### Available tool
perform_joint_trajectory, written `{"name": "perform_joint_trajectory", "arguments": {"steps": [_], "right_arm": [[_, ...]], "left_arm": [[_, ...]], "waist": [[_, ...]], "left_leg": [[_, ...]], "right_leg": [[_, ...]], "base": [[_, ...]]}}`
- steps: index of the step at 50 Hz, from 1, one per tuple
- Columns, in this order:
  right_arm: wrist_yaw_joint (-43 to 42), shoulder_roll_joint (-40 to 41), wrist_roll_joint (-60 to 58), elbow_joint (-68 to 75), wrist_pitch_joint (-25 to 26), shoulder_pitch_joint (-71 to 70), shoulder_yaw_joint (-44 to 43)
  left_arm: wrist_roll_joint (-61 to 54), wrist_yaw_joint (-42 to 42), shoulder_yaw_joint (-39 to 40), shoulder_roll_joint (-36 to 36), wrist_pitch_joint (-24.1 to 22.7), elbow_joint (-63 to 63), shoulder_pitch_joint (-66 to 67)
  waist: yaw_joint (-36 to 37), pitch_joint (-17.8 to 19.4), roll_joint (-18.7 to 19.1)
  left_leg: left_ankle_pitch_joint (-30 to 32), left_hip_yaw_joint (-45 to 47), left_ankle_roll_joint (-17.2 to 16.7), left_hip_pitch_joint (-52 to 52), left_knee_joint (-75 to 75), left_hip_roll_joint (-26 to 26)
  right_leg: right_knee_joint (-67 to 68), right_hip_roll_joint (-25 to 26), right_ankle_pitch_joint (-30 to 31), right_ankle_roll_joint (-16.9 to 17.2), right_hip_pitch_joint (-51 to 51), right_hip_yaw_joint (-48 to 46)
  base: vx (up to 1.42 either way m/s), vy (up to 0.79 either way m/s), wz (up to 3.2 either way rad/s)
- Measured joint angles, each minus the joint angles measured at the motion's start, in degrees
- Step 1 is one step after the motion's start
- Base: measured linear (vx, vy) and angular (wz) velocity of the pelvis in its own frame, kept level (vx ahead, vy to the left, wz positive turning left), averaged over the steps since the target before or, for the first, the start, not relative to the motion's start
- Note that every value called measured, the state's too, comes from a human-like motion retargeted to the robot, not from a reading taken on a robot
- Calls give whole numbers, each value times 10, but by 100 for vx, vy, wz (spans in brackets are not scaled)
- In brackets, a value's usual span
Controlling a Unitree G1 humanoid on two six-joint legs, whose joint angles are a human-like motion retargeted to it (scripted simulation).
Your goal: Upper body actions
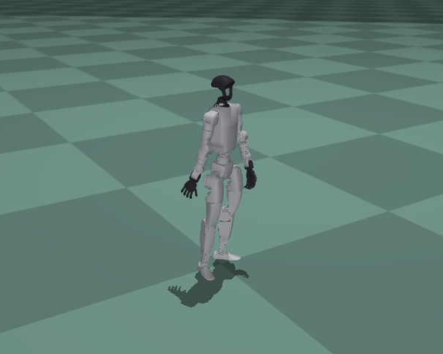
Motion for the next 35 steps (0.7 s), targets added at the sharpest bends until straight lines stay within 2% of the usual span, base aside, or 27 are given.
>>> {"name": "perform_joint_trajectory", "arguments": {"steps": [5,8,13,17,20,25,31,35], "right_arm": [[48,51,-76,-23,-33,-96,92],[132,76,-116,-113,-65,-131,140],[247,77,-110,-268,-132,-158,189],[260,63,-92,-325,-176,-170,194],[243,51,-91,-322,-187,-170,185],[197,41,-125,-216,-163,-167,145],[143,30,-119,-25,-80,-147,91],[117,18,-74,0,-37,-89,74]], "left_arm": [[-20,44,87,22,28,109,96],[-79,66,147,31,48,116,182],[-144,71,236,45,49,116,276],[-150,66,262,65,61,116,300],[-141,60,254,78,69,116,292],[-127,51,218,64,47,93,246],[-120,45,179,6,1,32,189],[-102,62,153,-20,-25,-16,163]], "waist": [[-1,-2,7],[-1,1,11],[7,6,13],[18,15,8],[26,22,3],[39,29,-2],[42,24,-4],[42,22,-8]], "left_leg": [[-2,10,-2,8,-3,4],[-2,17,-5,10,-5,7],[0,14,-6,10,-5,9],[3,-3,-4,8,0,6],[5,-20,-2,6,4,3],[9,-47,2,-1,9,-3],[11,-64,6,-9,13,-9],[12,-68,6,-14,16,-10]], "right_leg": [[4,5,-1,-4,-4,15],[6,9,-1,-6,-8,23],[6,11,-2,-7,-8,26],[5,9,-4,-8,3,17],[2,7,-6,-8,14,4],[-1,3,-8,-5,29,-18],[-6,0,-8,-1,37,-41],[-6,-4,-9,1,38,-48]], "base": [[0,-1,-13],[-1,0,-15],[0,0,4],[-1,2,37],[-2,2,50],[-2,4,46],[1,4,27],[0,0,0]]}}
